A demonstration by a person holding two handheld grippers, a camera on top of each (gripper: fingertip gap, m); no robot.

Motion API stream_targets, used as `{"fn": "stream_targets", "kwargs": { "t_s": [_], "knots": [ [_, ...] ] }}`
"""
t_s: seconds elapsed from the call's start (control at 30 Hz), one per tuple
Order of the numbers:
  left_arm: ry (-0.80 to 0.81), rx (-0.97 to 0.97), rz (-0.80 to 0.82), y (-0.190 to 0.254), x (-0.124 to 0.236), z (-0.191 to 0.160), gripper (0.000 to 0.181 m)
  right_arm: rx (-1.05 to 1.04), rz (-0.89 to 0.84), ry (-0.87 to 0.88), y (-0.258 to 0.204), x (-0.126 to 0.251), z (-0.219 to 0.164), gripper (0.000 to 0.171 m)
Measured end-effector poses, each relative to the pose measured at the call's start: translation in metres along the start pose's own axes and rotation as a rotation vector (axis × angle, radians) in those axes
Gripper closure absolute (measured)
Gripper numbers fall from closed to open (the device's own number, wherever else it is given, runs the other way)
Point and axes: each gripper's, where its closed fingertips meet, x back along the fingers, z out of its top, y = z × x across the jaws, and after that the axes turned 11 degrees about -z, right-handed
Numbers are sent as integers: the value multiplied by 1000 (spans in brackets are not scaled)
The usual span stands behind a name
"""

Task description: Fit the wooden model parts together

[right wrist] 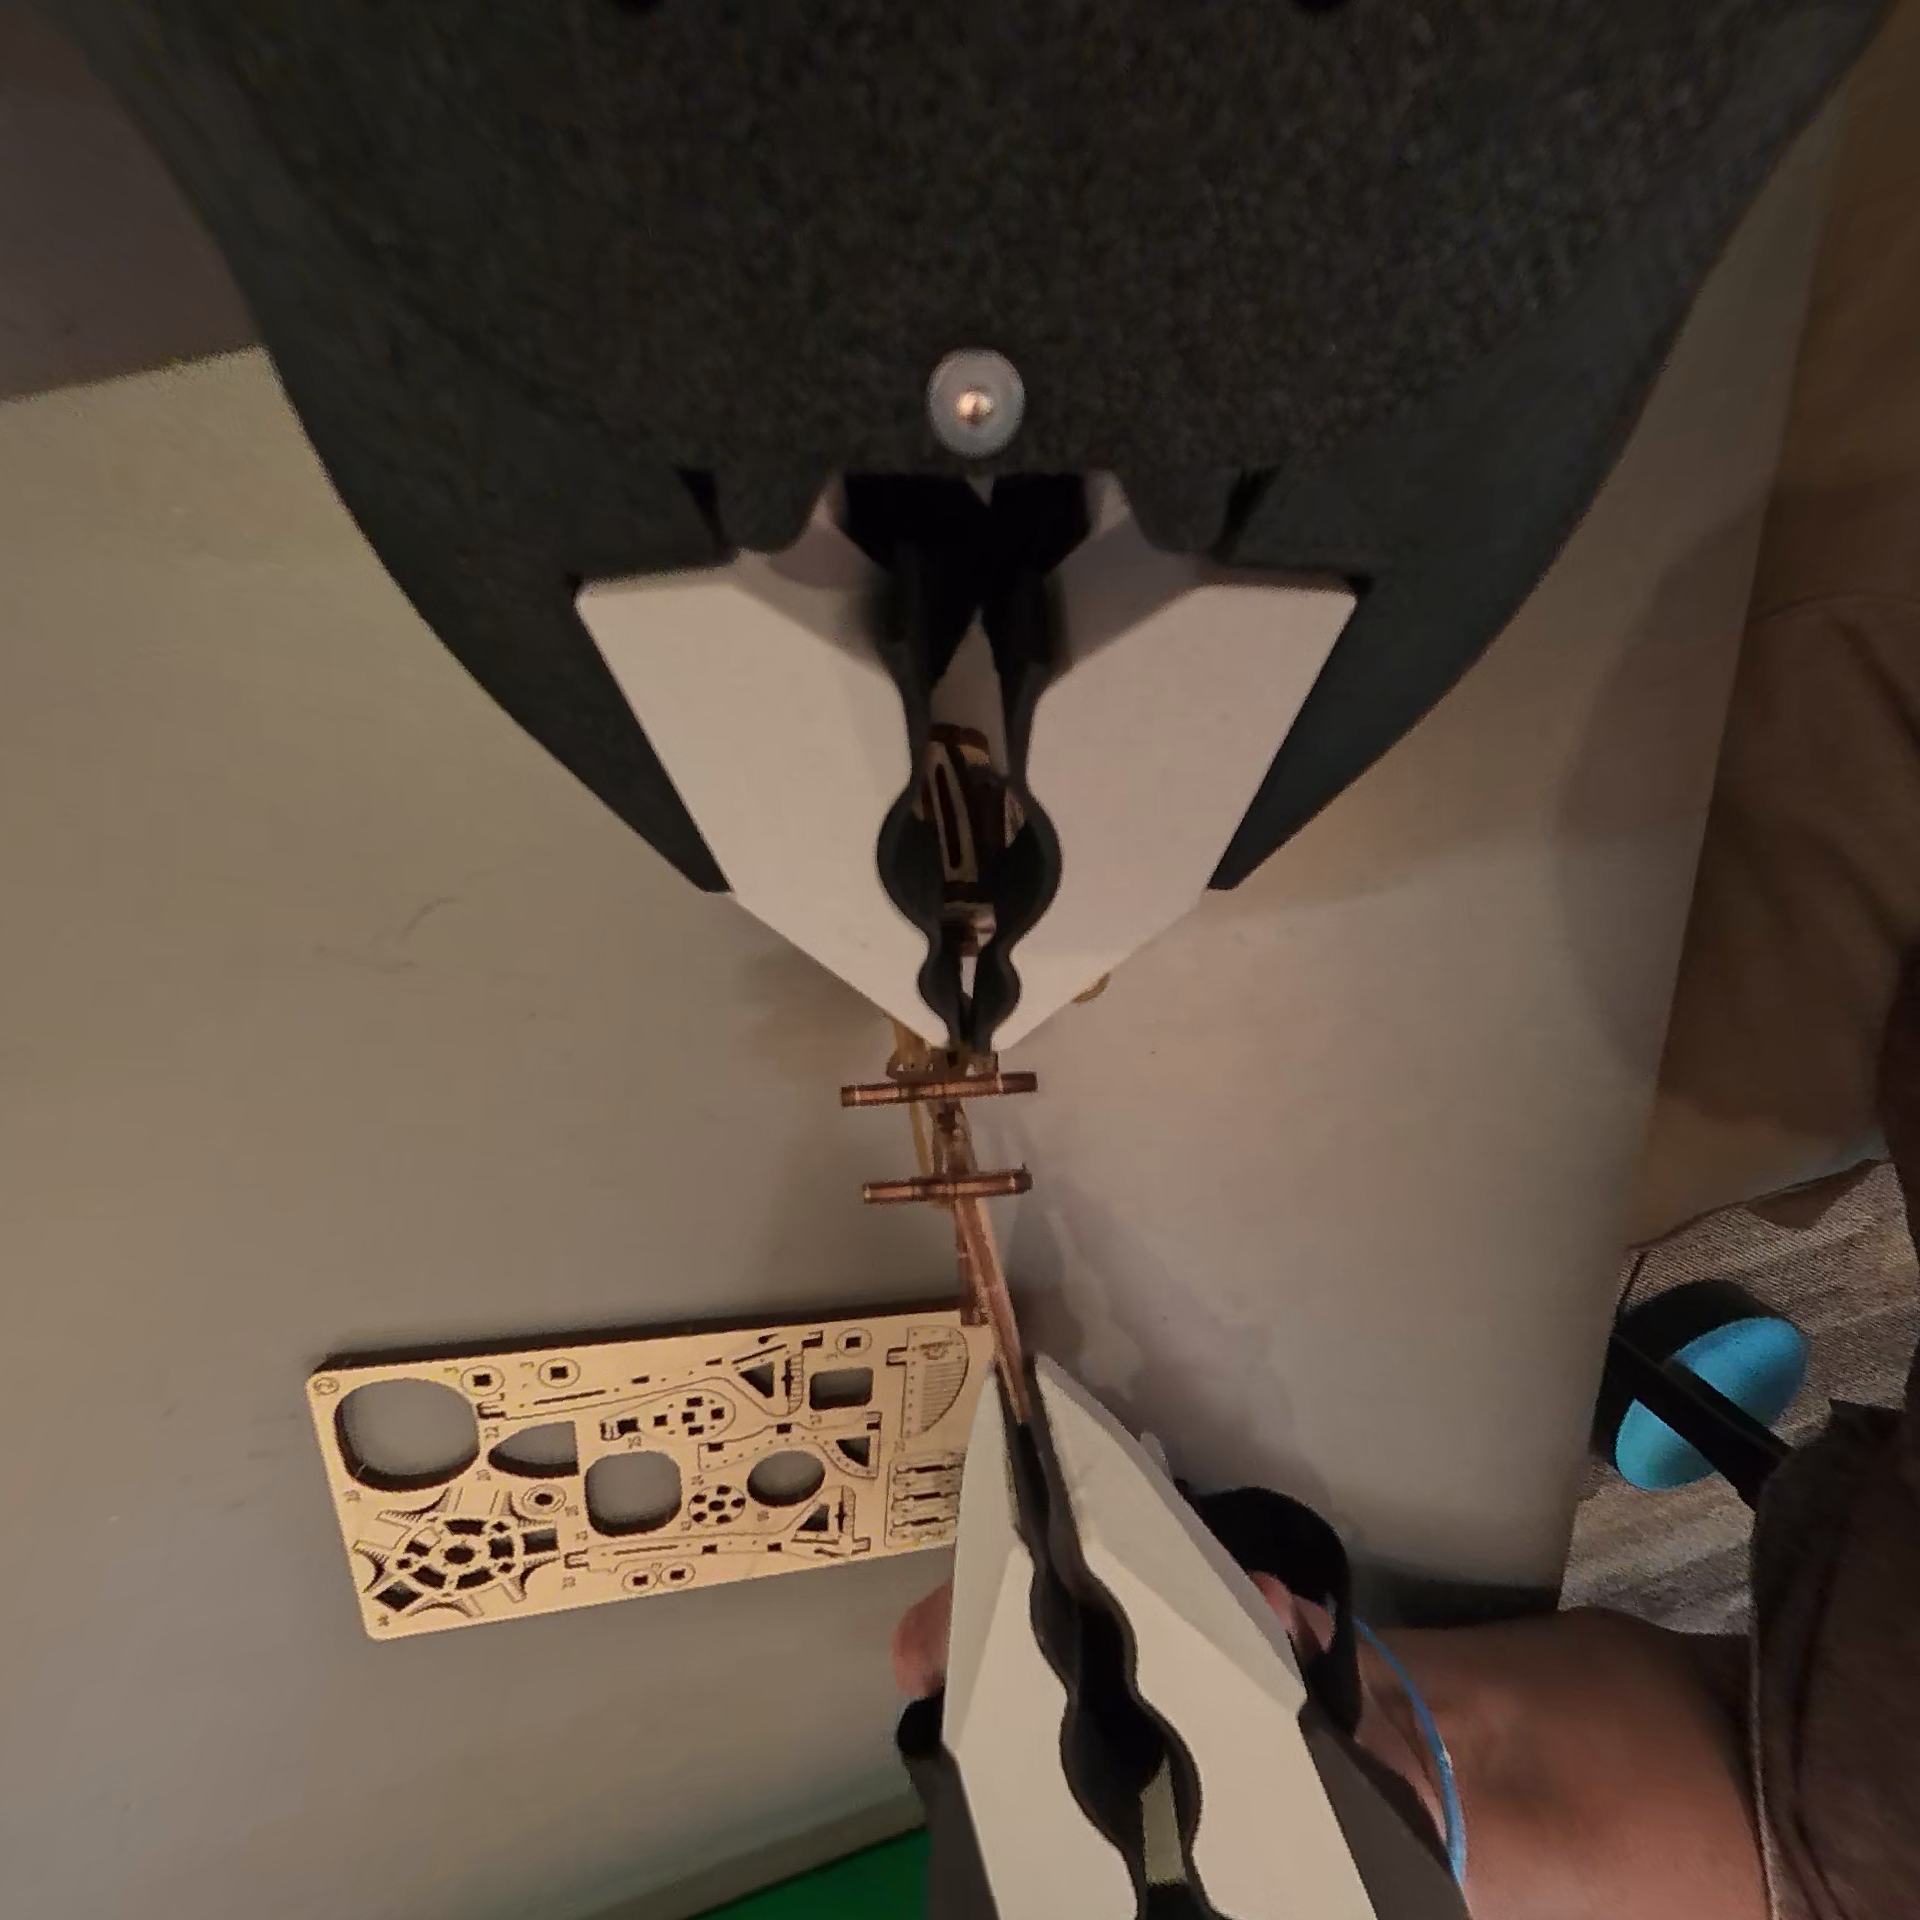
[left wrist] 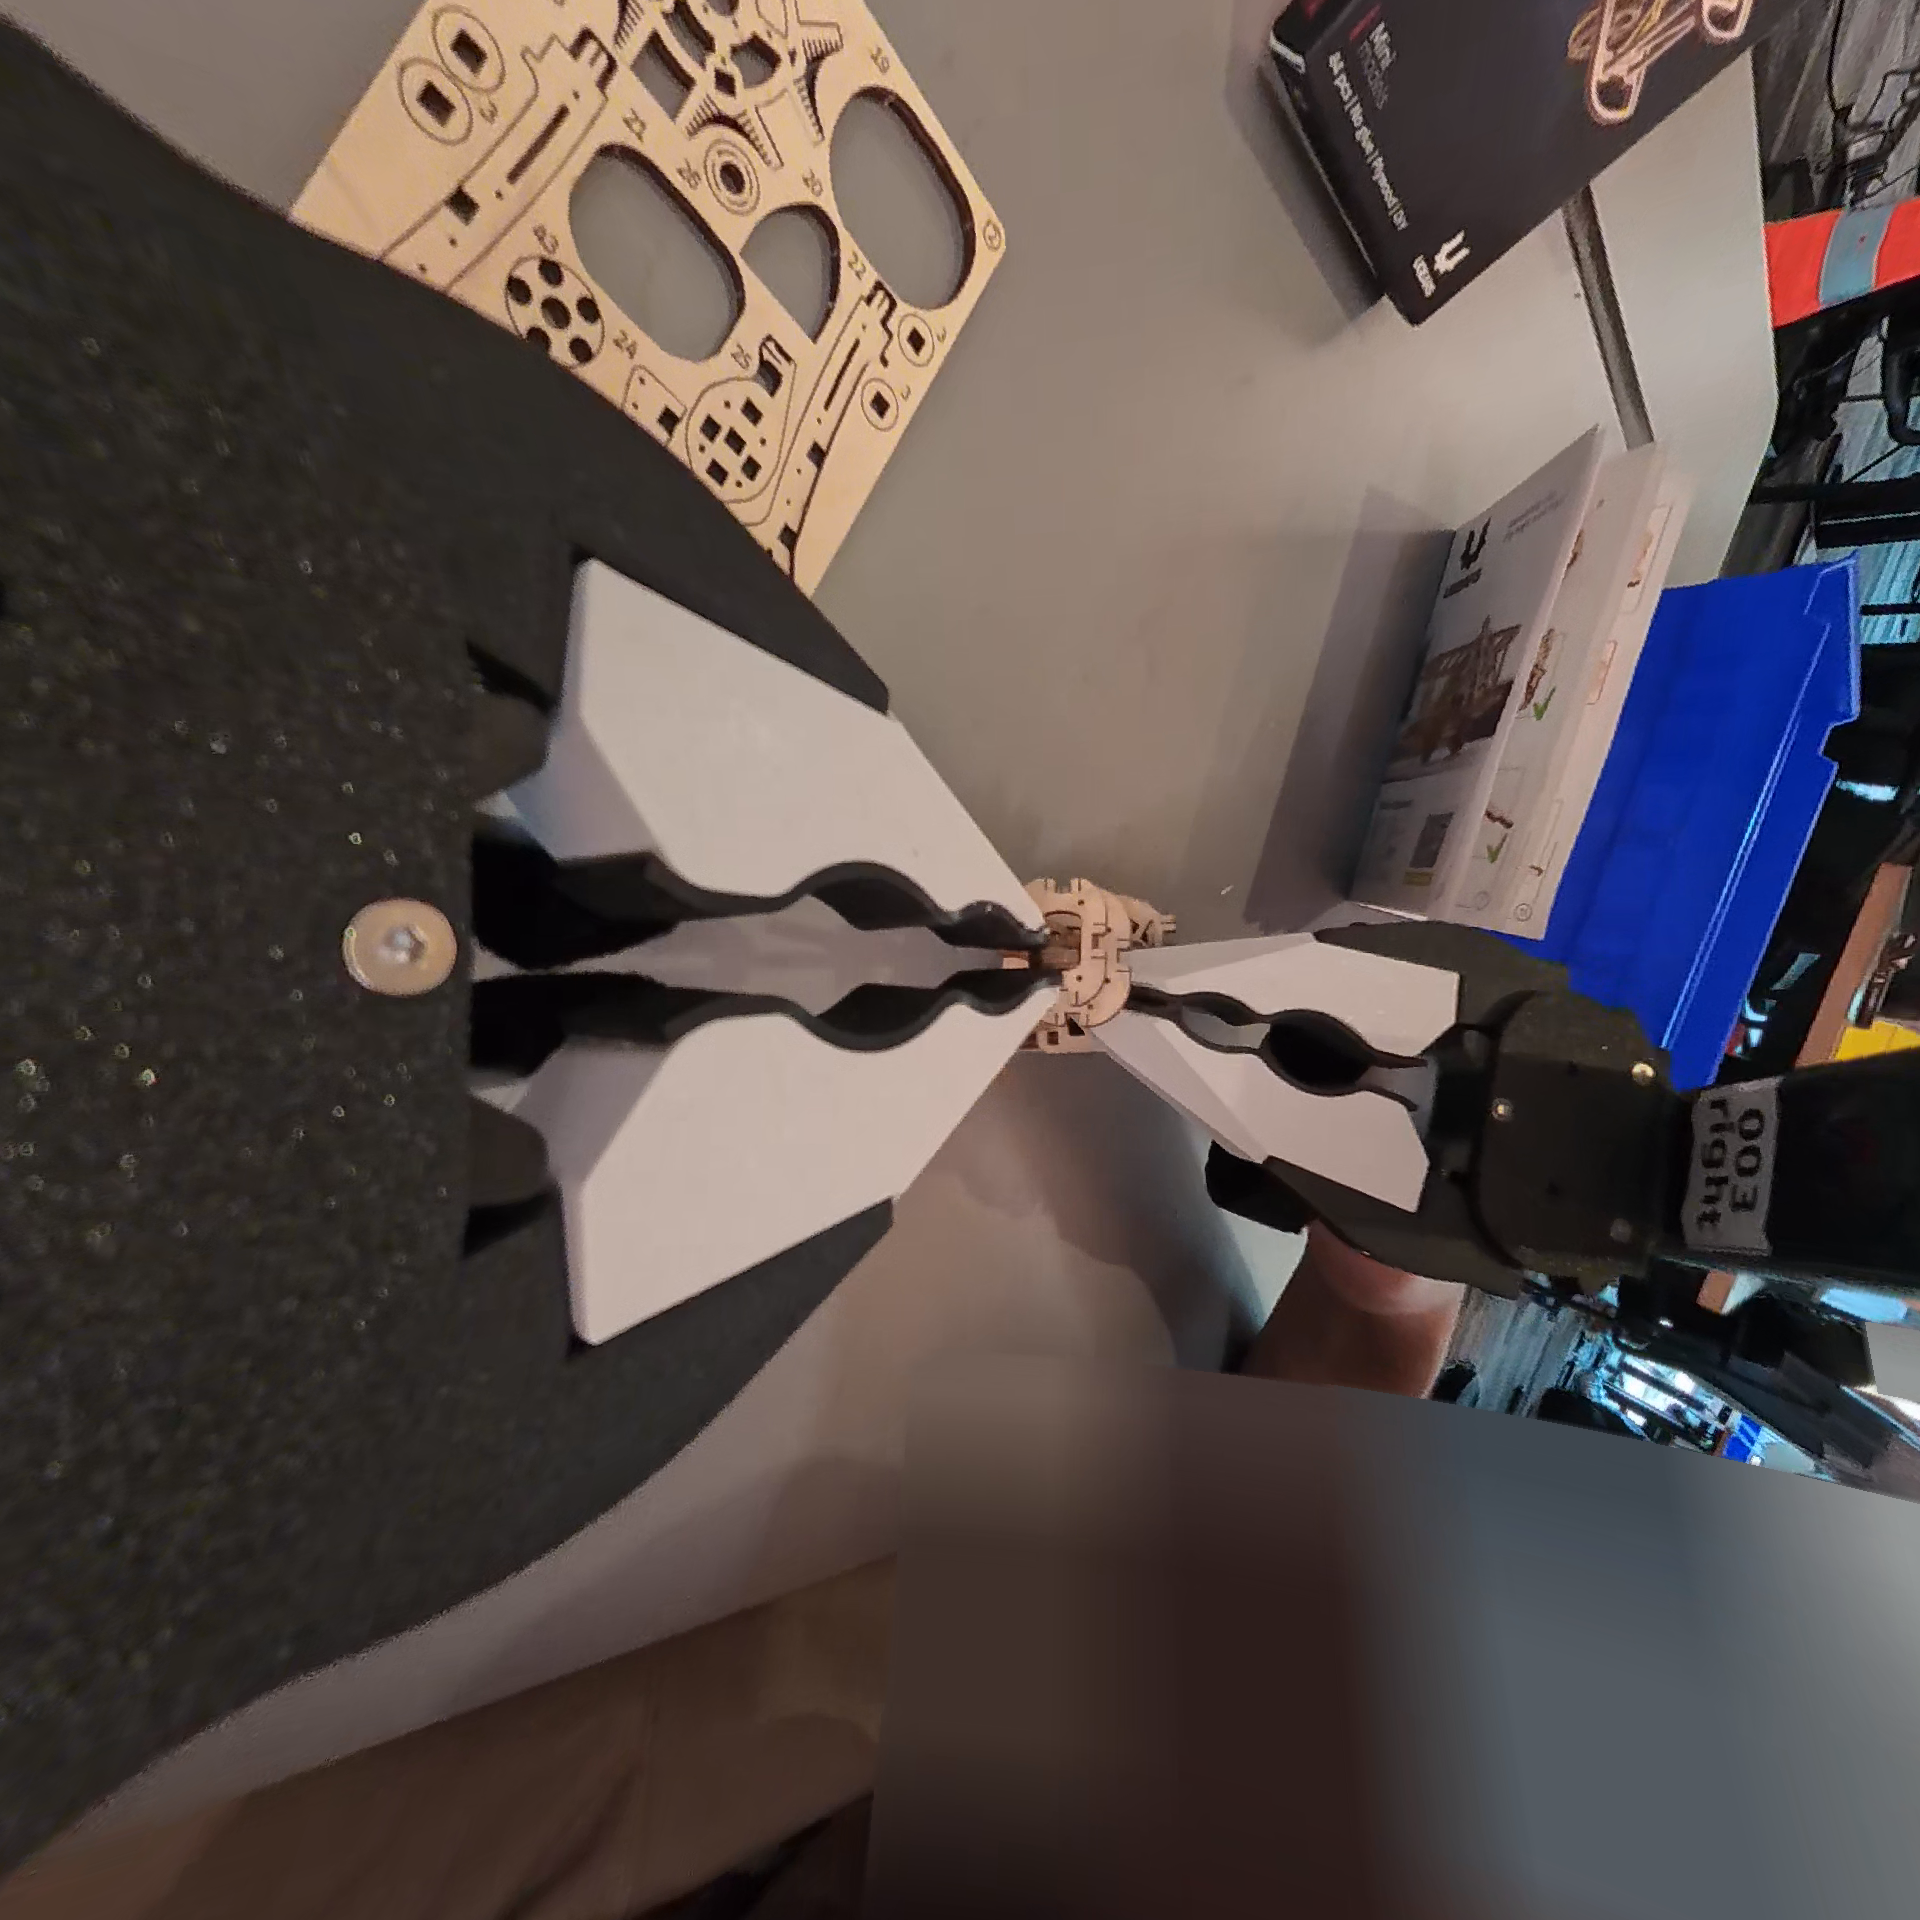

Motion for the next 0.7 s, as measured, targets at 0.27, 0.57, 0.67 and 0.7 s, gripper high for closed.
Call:
{"fn": "stream_targets", "kwargs": {
  "t_s": [0.27,0.57,0.67,0.7],
  "knots": [
    [-74,-70,-28,5,-9,-6,181,80,46,28,-6,3,-2,171],
    [-224,-216,-76,6,-20,-14,181,61,140,37,-6,7,-9,171],
    [-251,-232,-106,7,-19,-17,181,60,155,51,-7,10,-7,171],
    [-250,-223,-119,8,-19,-16,181,64,156,50,-7,11,-7,171]
  ]
}}
